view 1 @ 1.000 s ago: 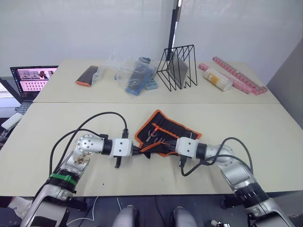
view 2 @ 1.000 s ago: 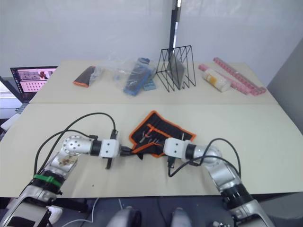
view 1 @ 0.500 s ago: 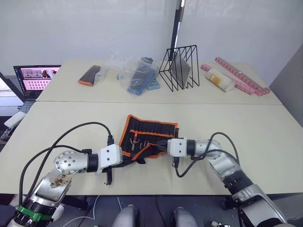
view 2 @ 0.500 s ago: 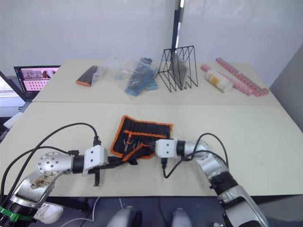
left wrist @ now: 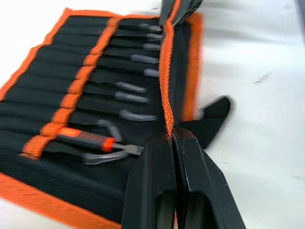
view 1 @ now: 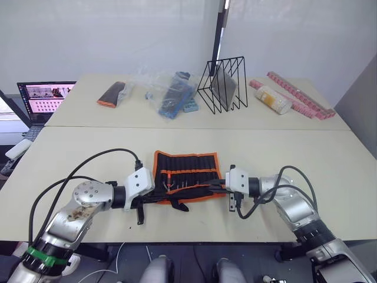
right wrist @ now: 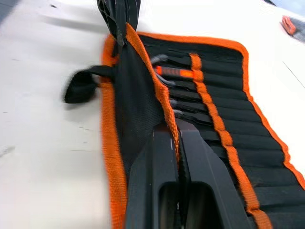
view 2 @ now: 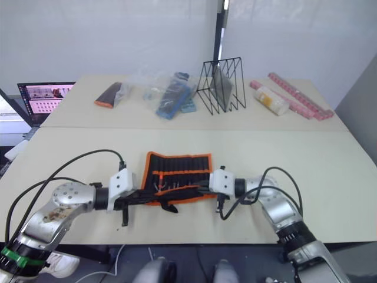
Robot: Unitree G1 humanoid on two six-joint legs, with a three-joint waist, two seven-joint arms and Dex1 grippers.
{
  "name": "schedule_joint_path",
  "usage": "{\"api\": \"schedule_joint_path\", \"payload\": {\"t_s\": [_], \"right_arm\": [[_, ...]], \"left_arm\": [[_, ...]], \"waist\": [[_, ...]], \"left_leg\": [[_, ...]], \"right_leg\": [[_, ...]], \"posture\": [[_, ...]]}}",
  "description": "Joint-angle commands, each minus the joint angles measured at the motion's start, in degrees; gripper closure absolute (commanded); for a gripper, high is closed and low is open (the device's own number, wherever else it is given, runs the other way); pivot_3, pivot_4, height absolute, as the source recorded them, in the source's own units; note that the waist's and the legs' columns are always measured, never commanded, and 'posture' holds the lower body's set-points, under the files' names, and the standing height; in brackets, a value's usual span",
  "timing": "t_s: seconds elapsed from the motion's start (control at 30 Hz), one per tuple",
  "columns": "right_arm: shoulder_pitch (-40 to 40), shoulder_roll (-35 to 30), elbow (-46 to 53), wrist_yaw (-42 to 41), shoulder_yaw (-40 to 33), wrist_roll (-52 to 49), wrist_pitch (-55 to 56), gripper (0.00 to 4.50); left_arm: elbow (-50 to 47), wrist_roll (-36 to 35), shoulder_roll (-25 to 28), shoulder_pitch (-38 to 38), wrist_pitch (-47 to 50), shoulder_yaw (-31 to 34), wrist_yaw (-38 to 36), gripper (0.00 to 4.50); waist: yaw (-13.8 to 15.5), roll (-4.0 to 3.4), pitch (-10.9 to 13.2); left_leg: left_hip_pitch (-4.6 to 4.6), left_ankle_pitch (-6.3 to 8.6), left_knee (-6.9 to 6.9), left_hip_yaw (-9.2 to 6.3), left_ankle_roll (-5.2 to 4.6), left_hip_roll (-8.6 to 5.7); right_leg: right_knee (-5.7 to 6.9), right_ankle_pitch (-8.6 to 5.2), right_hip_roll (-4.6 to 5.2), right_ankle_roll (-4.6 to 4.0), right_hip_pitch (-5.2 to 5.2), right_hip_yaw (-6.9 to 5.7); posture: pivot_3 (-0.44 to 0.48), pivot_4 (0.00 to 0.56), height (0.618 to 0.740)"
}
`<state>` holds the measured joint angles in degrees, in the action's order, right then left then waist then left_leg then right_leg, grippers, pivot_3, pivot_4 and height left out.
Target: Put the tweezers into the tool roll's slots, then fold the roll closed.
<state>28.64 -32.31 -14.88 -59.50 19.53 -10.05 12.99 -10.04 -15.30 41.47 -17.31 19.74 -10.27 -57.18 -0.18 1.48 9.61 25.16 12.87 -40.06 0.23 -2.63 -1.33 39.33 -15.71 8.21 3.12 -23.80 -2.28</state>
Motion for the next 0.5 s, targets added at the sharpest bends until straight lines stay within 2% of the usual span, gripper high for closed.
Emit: {"api": "schedule_joint_path", "payload": {"t_s": [0.03, 0.17, 0.33, 0.4, 0.5], "right_arm": [[2.39, -0.50, -5.68, 2.53, -3.26, 2.92, -1.87, 4.50], [4.96, 1.36, -9.98, 4.56, -3.18, 5.02, -2.15, 4.50], [4.73, 3.08, -9.97, 6.63, -4.01, 5.09, -4.79, 4.50], [4.27, 3.57, -9.39, 7.85, -4.38, 5.19, -5.79, 4.50], [3.77, 4.17, -8.47, 9.15, -5.57, 4.99, -6.96, 3.57]], "left_arm": [[6.04, 5.00, -0.34, -4.00, -1.33, -0.19, 2.78, 4.48], [12.78, 8.67, -1.91, -8.18, -3.70, -1.73, 4.89, 4.48], [17.35, 11.50, -3.40, -10.19, -5.67, -2.43, 7.26, 4.48], [18.10, 11.04, -4.22, -10.35, -5.43, -1.58, 8.08, 3.90], [18.33, 11.27, -3.50, -10.02, -5.56, -0.66, 8.38, 2.98]], "waist": [[-0.01, 0.00, 0.00], [-0.14, 0.00, 0.00], [-0.29, 0.00, 0.00], [-0.28, 0.00, 0.00], [-0.18, 0.00, -0.01]], "left_leg": [[0.01, 0.00, 0.00, 0.00, 0.00, 0.00], [0.04, 0.00, 0.02, 0.01, 0.00, -0.02], [0.11, 0.00, 0.02, 0.01, 0.00, -0.04], [0.11, -0.01, -0.01, 0.01, 0.01, -0.04], [0.11, -0.03, -0.06, -0.01, 0.04, -0.06]], "right_leg": [[0.01, 0.00, 0.00, 0.00, -0.01, 0.00], [0.09, 0.02, 0.00, -0.03, -0.08, 0.01], [0.20, 0.02, 0.03, -0.04, -0.20, 0.02], [0.26, 0.03, 0.04, -0.04, -0.20, 0.02], [0.38, 0.02, 0.07, -0.04, -0.21, 0.02]], "posture": [[0.000, 0.150, 0.685], [0.000, 0.150, 0.685], [0.000, 0.150, 0.685], [0.000, 0.150, 0.685], [0.000, 0.150, 0.685]]}}
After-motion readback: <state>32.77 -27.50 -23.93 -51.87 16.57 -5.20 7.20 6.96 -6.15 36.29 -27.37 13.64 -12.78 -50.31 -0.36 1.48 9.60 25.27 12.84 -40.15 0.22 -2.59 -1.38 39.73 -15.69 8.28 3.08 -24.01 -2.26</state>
